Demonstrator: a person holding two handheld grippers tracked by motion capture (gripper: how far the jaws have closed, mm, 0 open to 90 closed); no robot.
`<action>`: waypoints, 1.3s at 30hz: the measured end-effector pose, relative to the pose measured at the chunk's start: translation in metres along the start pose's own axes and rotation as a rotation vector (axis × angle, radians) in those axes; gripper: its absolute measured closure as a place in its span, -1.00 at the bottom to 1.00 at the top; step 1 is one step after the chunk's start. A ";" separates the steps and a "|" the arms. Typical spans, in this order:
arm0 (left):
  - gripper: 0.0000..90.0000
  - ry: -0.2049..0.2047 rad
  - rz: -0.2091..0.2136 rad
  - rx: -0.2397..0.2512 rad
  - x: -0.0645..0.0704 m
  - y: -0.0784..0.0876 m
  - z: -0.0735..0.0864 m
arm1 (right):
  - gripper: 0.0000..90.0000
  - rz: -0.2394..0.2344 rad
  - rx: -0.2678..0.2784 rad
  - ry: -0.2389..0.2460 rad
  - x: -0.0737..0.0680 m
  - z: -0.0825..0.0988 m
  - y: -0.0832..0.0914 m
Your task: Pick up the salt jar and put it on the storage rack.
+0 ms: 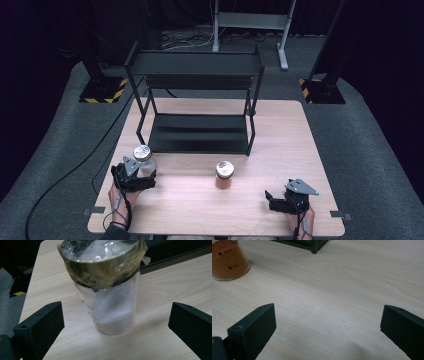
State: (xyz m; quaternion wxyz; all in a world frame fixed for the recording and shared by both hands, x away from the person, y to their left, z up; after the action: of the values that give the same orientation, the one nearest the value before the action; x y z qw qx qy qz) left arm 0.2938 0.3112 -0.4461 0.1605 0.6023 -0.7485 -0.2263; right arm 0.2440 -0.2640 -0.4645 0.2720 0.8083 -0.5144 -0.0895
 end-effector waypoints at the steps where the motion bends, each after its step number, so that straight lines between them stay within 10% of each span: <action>1: -1.00 -0.001 0.000 -0.001 0.000 -0.001 -0.001 | -1.00 -0.001 0.001 -0.001 0.000 0.000 0.000; 39: -0.80 0.043 0.024 -0.024 -0.010 -0.030 -0.017 | -1.00 -0.005 -0.008 0.003 0.001 -0.001 -0.001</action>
State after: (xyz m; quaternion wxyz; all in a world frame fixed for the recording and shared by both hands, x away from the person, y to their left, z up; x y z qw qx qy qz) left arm 0.3293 0.3135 -0.4477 0.1866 0.5959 -0.7494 -0.2202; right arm 0.2456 -0.2639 -0.4639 0.2758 0.8086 -0.5118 -0.0909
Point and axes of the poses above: each handheld gripper's, and its own axes: y roughly backward along the jaws, z roughly out of its underside, x roughly to its right, the point moved 3 cm from there along -y, roughly forward along the jaws, and after that the axes turned 7 degrees about y, right-handed, at the moved point
